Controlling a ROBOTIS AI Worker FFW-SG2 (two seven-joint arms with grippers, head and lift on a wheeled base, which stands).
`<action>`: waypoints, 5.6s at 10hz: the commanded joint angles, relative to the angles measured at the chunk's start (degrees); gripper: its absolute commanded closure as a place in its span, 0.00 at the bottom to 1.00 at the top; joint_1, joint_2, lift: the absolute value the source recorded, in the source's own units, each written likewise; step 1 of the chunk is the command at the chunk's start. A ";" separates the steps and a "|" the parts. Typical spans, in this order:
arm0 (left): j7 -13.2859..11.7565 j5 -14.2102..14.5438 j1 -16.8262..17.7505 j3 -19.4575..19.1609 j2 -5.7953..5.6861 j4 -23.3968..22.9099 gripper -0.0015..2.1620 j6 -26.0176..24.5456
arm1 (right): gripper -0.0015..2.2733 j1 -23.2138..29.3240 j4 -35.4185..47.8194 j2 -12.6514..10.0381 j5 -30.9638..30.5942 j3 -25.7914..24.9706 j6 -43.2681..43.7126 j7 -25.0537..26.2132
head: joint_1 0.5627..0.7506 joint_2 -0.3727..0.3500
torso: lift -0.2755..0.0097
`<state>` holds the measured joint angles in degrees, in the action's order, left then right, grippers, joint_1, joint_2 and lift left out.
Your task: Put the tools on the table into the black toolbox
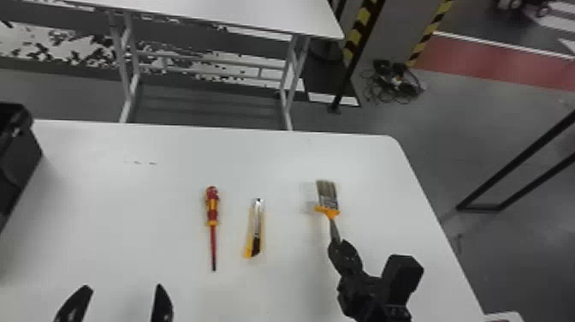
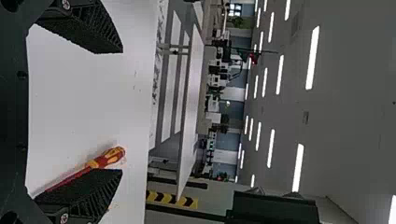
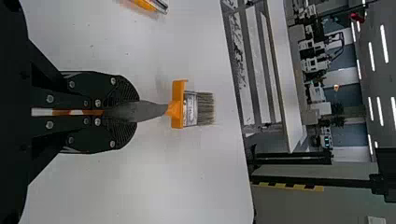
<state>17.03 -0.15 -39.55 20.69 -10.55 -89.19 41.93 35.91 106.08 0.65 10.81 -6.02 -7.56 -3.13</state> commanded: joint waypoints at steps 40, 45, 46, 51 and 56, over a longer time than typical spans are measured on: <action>-42.61 52.27 20.04 -13.75 4.48 -19.00 0.99 -73.01 | 0.00 6.45 1.24 7.96 -10.19 18.58 27.11 -11.46 | 0.70 0.38 | 0.70; -42.78 51.74 16.44 -22.80 3.87 -26.83 0.99 -74.24 | 0.03 8.30 -2.98 7.35 -2.20 9.44 32.74 -11.38 | 0.70 0.34 | 0.70; -43.22 51.92 16.44 -25.70 3.69 -28.06 0.99 -76.53 | 0.03 8.56 -4.21 6.99 -0.53 6.90 34.67 -11.46 | 0.70 0.33 | 0.70; -40.41 55.79 18.55 -46.44 1.14 -32.89 0.99 -84.08 | 0.03 9.09 -8.08 5.59 3.17 1.62 35.90 -13.75 | 0.70 0.42 | 0.70; -34.87 49.98 21.54 -56.99 -1.23 -31.31 0.99 -83.03 | 0.03 8.92 -8.26 5.15 3.25 1.62 35.90 -13.92 | 0.70 0.75 | 0.70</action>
<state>-17.82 50.35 -18.23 -35.35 -11.76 -120.95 -41.19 44.85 97.81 5.79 14.05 -4.38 28.34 -17.05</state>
